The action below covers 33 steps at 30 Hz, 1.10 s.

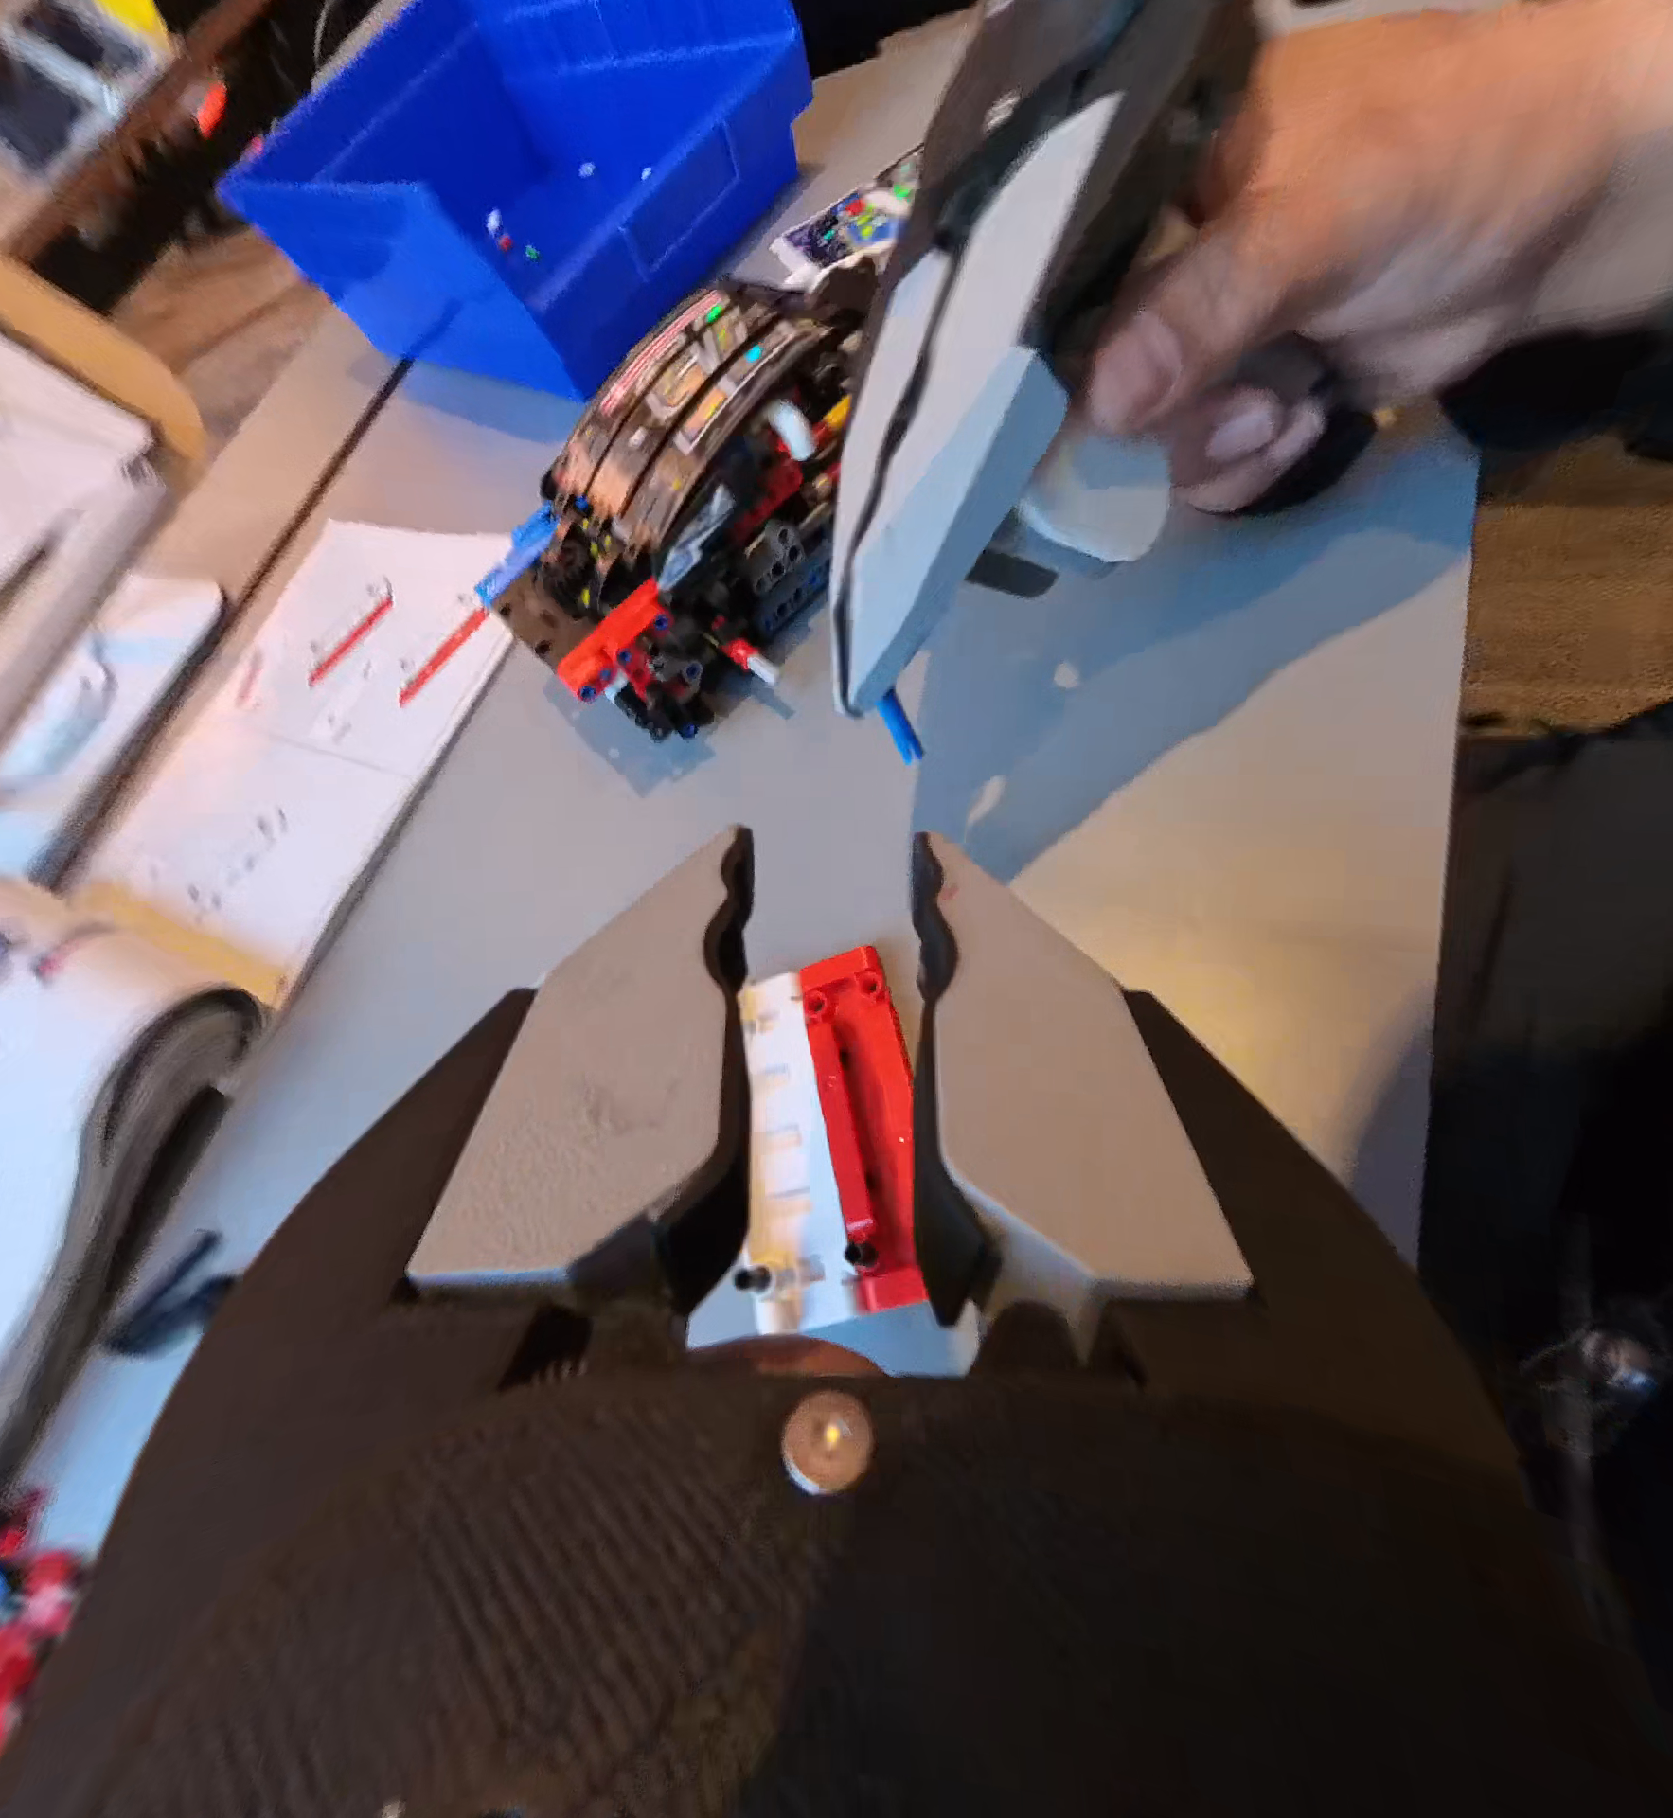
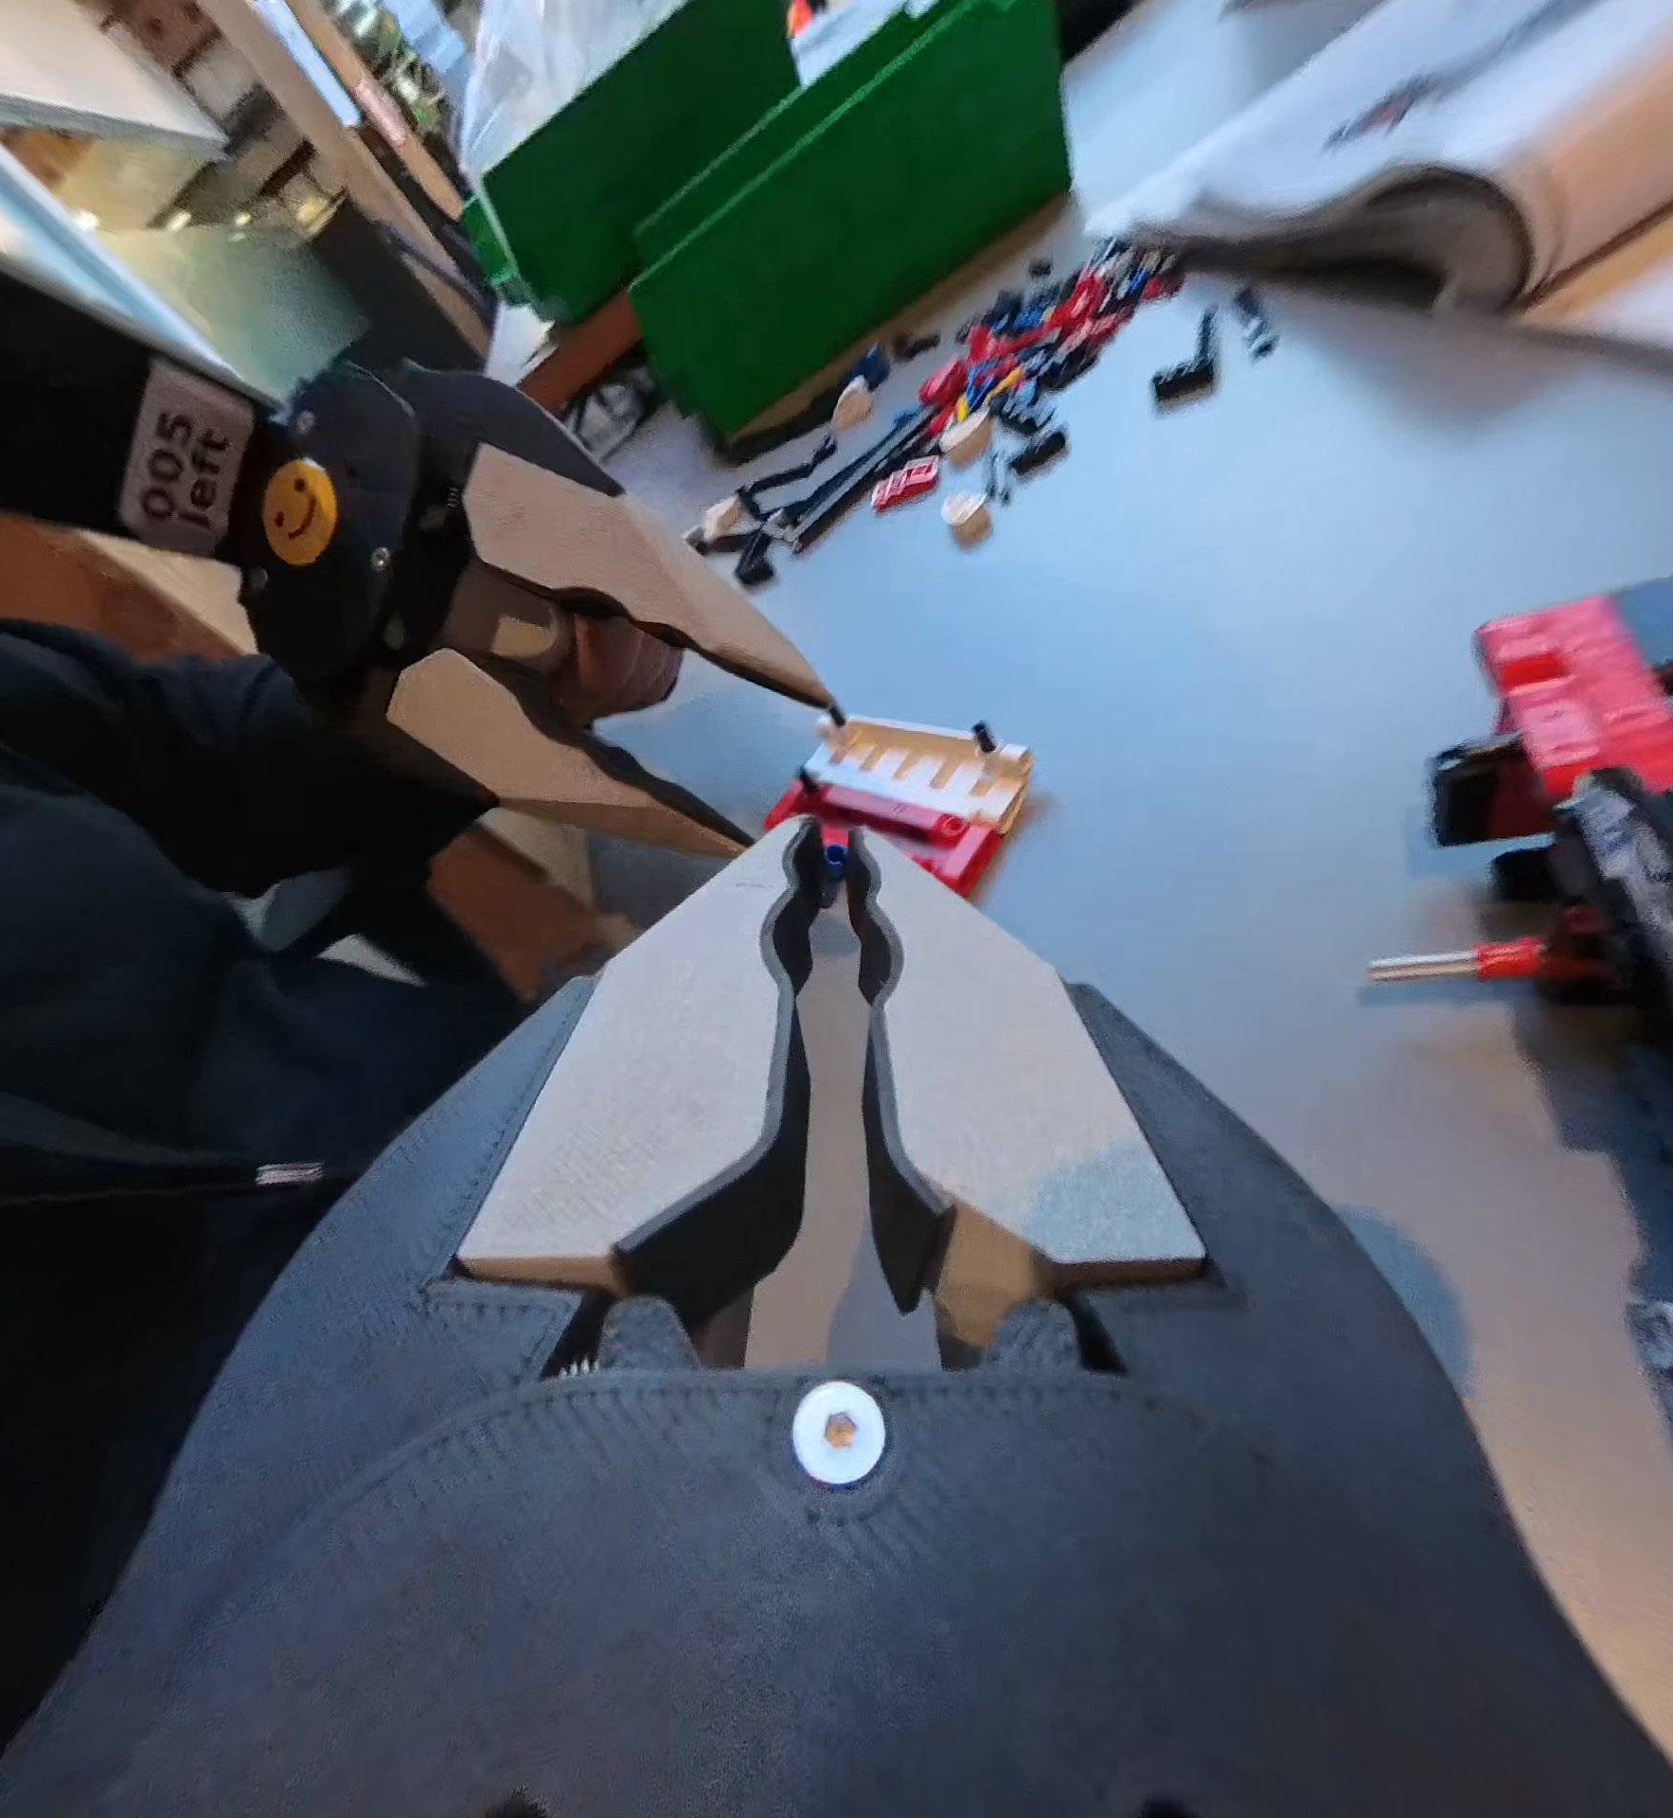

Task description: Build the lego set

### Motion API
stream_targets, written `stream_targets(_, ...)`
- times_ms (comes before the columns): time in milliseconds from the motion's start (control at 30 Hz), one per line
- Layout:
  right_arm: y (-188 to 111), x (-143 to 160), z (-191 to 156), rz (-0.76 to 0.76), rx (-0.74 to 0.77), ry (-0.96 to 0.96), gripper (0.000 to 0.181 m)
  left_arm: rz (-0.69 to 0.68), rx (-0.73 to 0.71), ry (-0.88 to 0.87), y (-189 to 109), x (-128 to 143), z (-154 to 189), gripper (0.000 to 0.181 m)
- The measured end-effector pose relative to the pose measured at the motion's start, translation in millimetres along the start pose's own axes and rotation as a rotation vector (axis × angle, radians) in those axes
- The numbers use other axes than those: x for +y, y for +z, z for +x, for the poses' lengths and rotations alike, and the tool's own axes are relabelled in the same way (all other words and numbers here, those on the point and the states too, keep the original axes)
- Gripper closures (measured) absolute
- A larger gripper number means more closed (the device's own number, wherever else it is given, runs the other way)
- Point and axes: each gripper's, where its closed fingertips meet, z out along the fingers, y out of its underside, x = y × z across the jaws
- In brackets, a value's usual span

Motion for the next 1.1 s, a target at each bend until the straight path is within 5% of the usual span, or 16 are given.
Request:
stream_targets(133,5.7,8.1,-14.0,-0.049,-0.141,0.146,0.179,0.017,-0.036,0.251,2.1,-10.1,13.9,0.14)
stream_targets(267,4.8,4.9,-25.9,-0.033,-0.255,0.243,0.179,0.032,0.022,0.307,7.1,-10.9,31.5,0.142)
stream_targets(767,12.6,12.7,-40.9,-0.079,-0.356,0.322,0.178,0.171,0.114,0.213,-2.1,-15.8,38.5,0.154)
stream_targets(1100,20.0,1.0,-38.0,0.037,-0.342,0.329,0.178,0.199,-0.082,0.118,0.4,-22.0,16.4,0.168)
